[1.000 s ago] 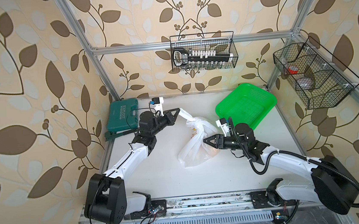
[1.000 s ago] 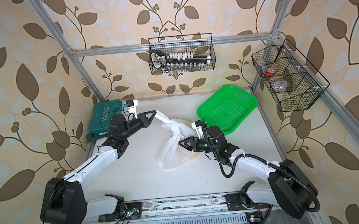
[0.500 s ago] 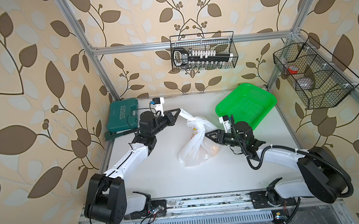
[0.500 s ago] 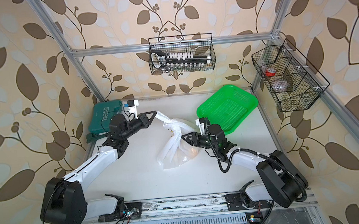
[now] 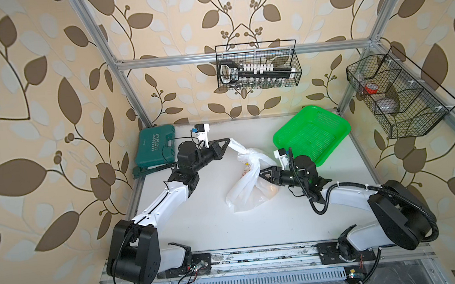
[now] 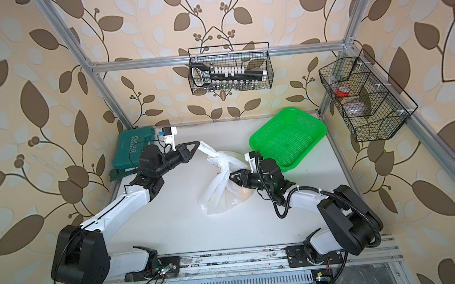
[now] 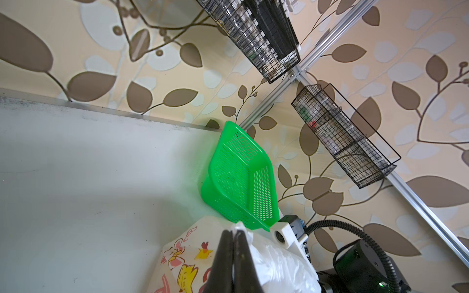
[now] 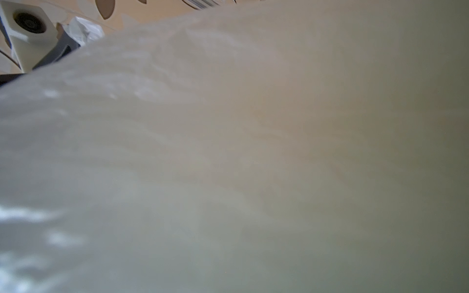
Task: Place the pears into plastic bags & tie knots
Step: Tie the plastic bag at the center of the board.
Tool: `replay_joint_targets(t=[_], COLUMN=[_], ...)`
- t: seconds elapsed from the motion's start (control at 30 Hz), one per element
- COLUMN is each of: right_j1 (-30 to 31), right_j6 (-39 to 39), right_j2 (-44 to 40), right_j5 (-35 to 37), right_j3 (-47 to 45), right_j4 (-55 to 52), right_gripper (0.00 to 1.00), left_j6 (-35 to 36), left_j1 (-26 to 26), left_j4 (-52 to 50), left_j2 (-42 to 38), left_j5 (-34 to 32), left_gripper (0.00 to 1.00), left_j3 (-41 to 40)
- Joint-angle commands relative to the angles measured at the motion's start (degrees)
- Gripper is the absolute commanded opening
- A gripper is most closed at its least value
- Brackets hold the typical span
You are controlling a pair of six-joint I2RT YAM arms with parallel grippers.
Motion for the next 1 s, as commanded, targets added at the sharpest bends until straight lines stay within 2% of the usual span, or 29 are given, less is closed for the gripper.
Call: replay_joint_targets(t=[0.0, 0.2, 0.23, 0.3, 0.37, 0.4, 0.57, 0.73, 0.97], right_j1=[0.2, 0.3, 0.2, 0.2, 0.2, 0.1, -0.6, -1.0, -5.1], right_j6=[0.3, 0.4, 0.5, 0.8, 0.7, 0.7, -0.7, -6.4, -6.1], right_j2=[1.4, 3.5, 3.7, 3.9, 3.4, 2.9, -1.7, -11.4, -20.5], right_j5=[0.0, -0.4, -0.6, -1.3, -1.5, -1.6, -2.1, 2.3, 6.4], right_j3=[3.5, 6.6, 6.9, 7.0, 6.7, 6.3, 2.6, -3.9, -11.7], right_j4=[2.2, 3.0, 3.2, 4.0, 4.1, 3.8, 0.2, -13.0, -20.5], right_gripper=[0.54, 0.51, 0.46, 0.22, 0.05, 0.00, 0.00, 0.00, 0.00], left_j6=[1.5, 1.5, 1.5, 1.5, 1.4, 1.3, 1.7, 3.1, 2.1], left_j1=[-0.6, -1.0, -1.1, -1.1, -1.2, -1.1, -1.1, -1.1, -1.1], left_j4=[1.7, 1.8, 1.8, 1.7, 1.7, 1.6, -0.2, -2.6, -0.6], left_j2=[-1.1, -1.0, -1.0, -0.9, -0.8, -0.9, -1.4, -2.6, -1.6], left_j5=[1.2, 1.3, 1.3, 1.2, 1.0, 0.8, -1.8, -6.2, -8.1], left_gripper=[0.00, 0.00, 0.00, 0.00, 0.00, 0.00, 0.00, 0.00, 0.00], left_j3=[1.5, 1.4, 1.4, 1.3, 1.3, 1.3, 1.5, 1.2, -0.6])
